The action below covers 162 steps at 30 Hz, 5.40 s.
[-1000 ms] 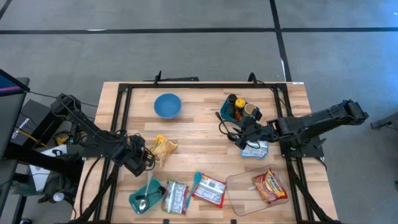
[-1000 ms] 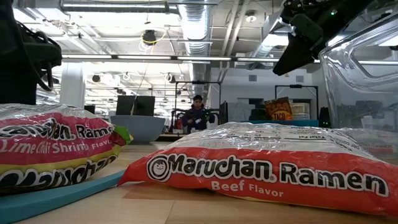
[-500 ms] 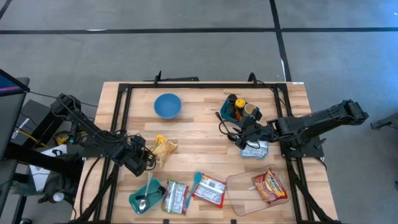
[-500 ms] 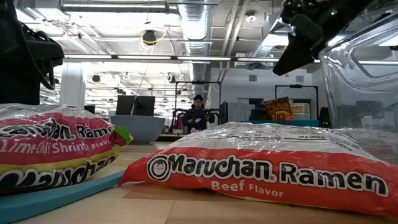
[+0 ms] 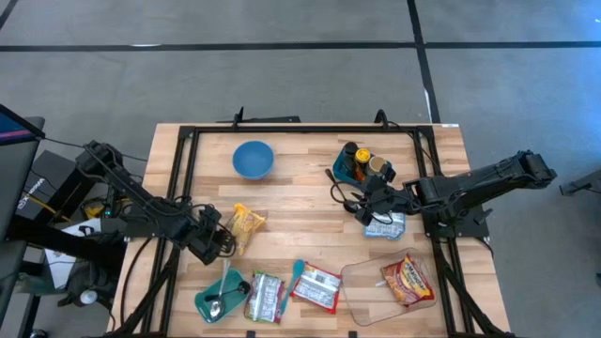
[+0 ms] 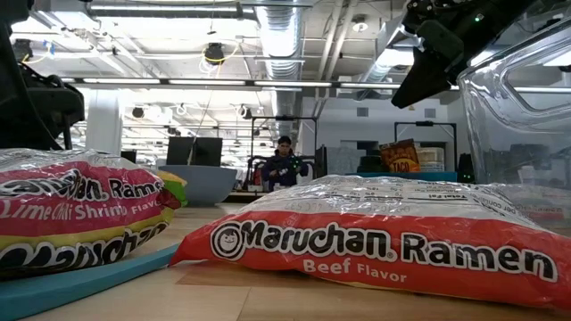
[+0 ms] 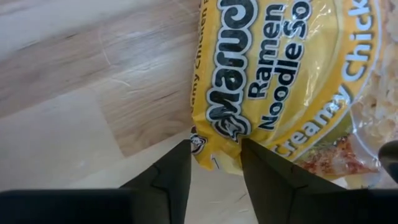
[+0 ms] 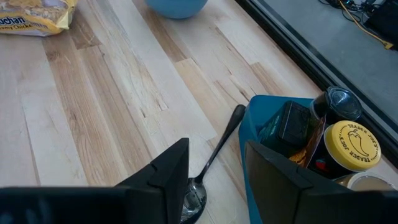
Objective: Pick & Place Food Item
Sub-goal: Put the yellow noodle pack into the transparent bin
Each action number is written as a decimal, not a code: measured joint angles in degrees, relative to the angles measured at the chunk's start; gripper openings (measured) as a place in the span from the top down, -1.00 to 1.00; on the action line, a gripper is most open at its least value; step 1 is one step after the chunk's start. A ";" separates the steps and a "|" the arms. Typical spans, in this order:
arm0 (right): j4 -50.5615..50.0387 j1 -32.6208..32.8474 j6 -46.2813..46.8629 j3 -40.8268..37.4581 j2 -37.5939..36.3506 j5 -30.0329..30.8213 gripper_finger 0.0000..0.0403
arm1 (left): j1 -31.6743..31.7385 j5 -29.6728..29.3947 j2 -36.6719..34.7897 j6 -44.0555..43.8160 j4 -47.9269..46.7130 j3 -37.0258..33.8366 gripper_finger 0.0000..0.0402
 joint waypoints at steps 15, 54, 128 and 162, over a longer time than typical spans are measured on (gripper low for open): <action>0.00 0.00 0.00 0.00 0.00 0.00 0.26 | 0.00 -3.23 0.01 0.08 -0.06 -0.05 0.93; -0.01 -0.02 -0.02 0.00 0.00 0.00 0.26 | -0.02 -31.10 0.03 31.40 31.98 -0.09 1.00; 34.69 10.98 -24.94 0.00 12.26 0.84 0.26 | 24.81 -6.98 22.26 75.06 83.64 12.52 1.00; 30.37 9.68 -14.70 0.00 12.26 -1.20 -0.22 | 24.52 -5.92 22.34 75.08 84.55 12.87 1.00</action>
